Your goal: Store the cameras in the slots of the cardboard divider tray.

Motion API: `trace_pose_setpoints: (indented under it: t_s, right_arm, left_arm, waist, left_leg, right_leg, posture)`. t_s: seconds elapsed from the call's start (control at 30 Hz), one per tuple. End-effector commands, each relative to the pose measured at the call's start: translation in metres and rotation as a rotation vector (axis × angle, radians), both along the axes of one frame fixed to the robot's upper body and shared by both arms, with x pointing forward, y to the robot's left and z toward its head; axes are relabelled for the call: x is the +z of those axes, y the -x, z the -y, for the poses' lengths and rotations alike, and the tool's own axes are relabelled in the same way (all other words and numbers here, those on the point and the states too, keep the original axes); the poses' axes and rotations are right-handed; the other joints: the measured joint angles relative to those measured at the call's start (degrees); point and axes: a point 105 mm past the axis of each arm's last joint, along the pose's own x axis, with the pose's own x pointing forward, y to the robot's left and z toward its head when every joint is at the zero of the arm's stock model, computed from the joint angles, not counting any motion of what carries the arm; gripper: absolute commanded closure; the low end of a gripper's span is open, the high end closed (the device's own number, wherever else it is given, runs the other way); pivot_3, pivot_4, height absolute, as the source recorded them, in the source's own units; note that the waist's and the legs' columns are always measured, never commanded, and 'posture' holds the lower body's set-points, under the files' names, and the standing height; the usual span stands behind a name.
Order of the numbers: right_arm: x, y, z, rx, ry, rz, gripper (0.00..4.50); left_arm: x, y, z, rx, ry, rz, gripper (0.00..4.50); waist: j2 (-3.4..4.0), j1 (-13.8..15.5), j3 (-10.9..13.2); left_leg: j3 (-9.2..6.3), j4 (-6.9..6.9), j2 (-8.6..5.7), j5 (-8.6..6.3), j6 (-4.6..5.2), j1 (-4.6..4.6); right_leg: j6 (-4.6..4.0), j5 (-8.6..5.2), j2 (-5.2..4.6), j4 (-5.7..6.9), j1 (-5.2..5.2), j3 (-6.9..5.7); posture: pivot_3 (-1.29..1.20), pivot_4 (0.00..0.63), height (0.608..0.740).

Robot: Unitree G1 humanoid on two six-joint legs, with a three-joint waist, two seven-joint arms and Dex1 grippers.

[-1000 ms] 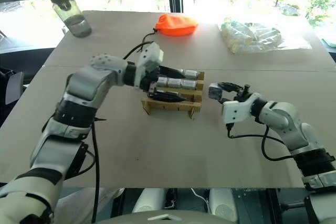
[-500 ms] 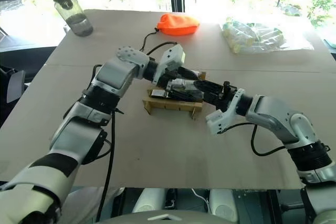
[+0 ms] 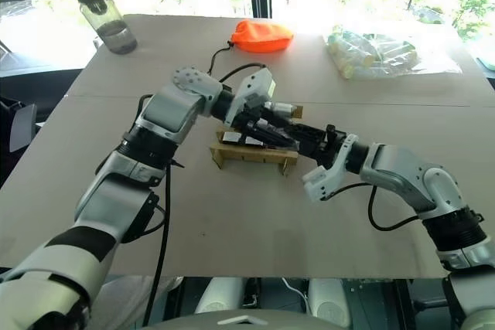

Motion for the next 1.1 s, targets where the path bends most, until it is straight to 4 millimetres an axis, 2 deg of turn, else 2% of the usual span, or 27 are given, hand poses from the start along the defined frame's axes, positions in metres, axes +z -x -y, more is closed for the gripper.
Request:
trace_pose_setpoints:
  t_s: [0.03,0.07,0.1,0.17,0.23,0.33,0.37,0.47,0.57,0.67,0.73,0.77,0.97,1.1]
  right_arm:
    - [0.013,0.001,0.000,0.003,-0.033,0.044,1.55]
    - [0.014,0.001,0.000,0.001,-0.041,0.041,1.30]
    - [0.014,0.002,0.000,-0.001,-0.059,0.033,0.66]
    - [0.017,0.001,0.002,-0.017,-0.124,0.005,0.00]
    - [0.018,0.000,0.005,-0.039,-0.171,-0.021,0.00]
    - [0.018,0.002,0.017,-0.110,-0.347,-0.153,0.00]
    - [0.012,0.006,0.024,-0.140,-0.459,-0.273,0.00]
    - [-0.025,0.026,0.042,-0.233,-0.742,-0.756,0.00]
    - [-0.041,0.040,0.052,-0.304,-0.930,-0.985,0.00]
    - [-0.054,0.065,0.051,-0.289,-1.060,-1.221,0.00]
    - [-0.055,0.078,0.049,-0.260,-1.086,-1.294,0.00]
    - [-0.050,0.081,0.050,-0.227,-1.116,-1.277,0.00]
    - [-0.042,0.089,0.055,-0.138,-1.207,-1.339,0.00]
    - [-0.048,0.093,0.059,-0.127,-1.204,-1.362,0.00]
  left_arm:
    - [0.007,0.007,0.001,-0.043,0.005,0.013,3.73]
    - [0.006,0.008,0.000,-0.044,0.002,0.012,3.73]
    - [0.006,0.008,0.000,-0.044,0.001,0.013,3.73]
    - [0.006,0.007,0.000,-0.039,0.002,0.014,3.73]
    - [0.007,0.005,0.000,-0.031,0.000,0.021,3.73]
    - [0.012,-0.005,-0.004,0.006,0.003,0.047,3.73]
    - [0.015,-0.009,-0.006,0.024,0.005,0.066,3.73]
    - [0.022,-0.017,-0.006,0.052,0.024,0.096,3.73]
    - [0.021,-0.020,-0.005,0.061,0.029,0.100,3.73]
    - [0.017,-0.022,-0.005,0.065,0.023,0.107,3.73]
    - [0.016,-0.022,-0.004,0.061,0.022,0.106,3.73]
    - [0.016,-0.022,-0.004,0.057,0.021,0.106,3.73]
    - [0.009,-0.022,-0.004,0.035,-0.021,0.140,3.73]
    - [0.006,-0.022,-0.010,0.027,-0.044,0.145,3.73]
  waist:
    - [0.00,0.01,0.00]
    - [0.00,0.00,0.00]
    - [0.00,0.00,0.00]
    - [0.00,0.05,0.00]
    - [0.00,0.11,0.00]
    - [0.00,0.27,0.00]
    - [0.00,0.45,0.00]
    - [-0.02,1.38,0.00]
    - [-0.01,1.11,0.00]
    - [-0.02,0.96,0.00]
    - [-0.02,0.92,0.00]
    - [-0.02,0.93,0.00]
    - [-0.03,0.98,-0.01]
    - [-0.03,1.06,0.00]
  left_leg:
    - [-0.01,0.00,0.00,0.00,0.00,0.01]
    - [-0.01,0.00,0.00,0.00,0.00,0.01]
    - [0.00,0.00,0.00,0.00,0.00,0.02]
    - [-0.01,0.00,0.00,0.00,0.00,0.00]
    - [-0.03,0.00,0.00,0.00,0.00,0.00]
    - [-0.04,0.00,0.00,0.00,0.00,-0.02]
    - [-0.03,0.00,-0.01,0.00,0.00,-0.02]
    - [-0.14,0.00,0.00,0.00,0.00,-0.04]
    - [-0.24,0.01,-0.02,0.00,0.01,-0.14]
    - [-0.46,0.07,-0.05,-0.01,0.04,-0.06]
    - [-0.52,0.05,-0.02,-0.02,0.04,0.02]
    - [-0.52,0.04,-0.02,-0.02,0.04,0.04]
    - [-0.50,0.05,-0.02,-0.03,0.06,0.06]
    - [-0.58,0.05,-0.04,-0.04,0.07,-0.02]
  right_leg:
    - [0.00,0.00,0.00,0.01,0.00,0.01]
    - [0.00,0.00,0.00,0.00,0.00,0.01]
    - [0.00,0.00,0.00,0.01,0.00,0.02]
    - [0.00,0.00,0.00,0.01,0.00,0.00]
    - [0.00,0.00,0.00,0.00,0.00,-0.01]
    - [0.00,0.00,-0.01,-0.01,0.01,-0.03]
    - [0.00,0.00,-0.01,-0.02,0.01,-0.03]
    - [-0.01,0.01,0.01,-0.07,0.07,-0.18]
    - [-0.02,0.02,-0.02,-0.19,0.13,-0.28]
    - [0.01,0.02,-0.05,-0.12,0.14,-0.16]
    - [0.00,0.02,0.01,-0.06,0.19,-0.17]
    - [0.00,0.01,0.02,-0.02,0.19,-0.16]
    - [0.00,0.01,0.06,0.00,0.18,-0.10]
    - [0.00,0.02,0.06,-0.06,0.16,-0.18]
  posture:
    - [0.00,0.150,0.726]
    - [0.00,0.150,0.726]
    - [0.00,0.150,0.726]
    - [0.00,0.150,0.726]
    - [0.00,0.150,0.726]
    - [0.00,0.150,0.726]
    - [0.00,0.150,0.726]
    - [0.00,0.150,0.726]
    - [0.00,0.150,0.726]
    - [0.00,0.150,0.726]
    - [0.00,0.150,0.726]
    - [0.00,0.150,0.726]
    - [0.00,0.150,0.726]
    - [0.00,0.150,0.726]
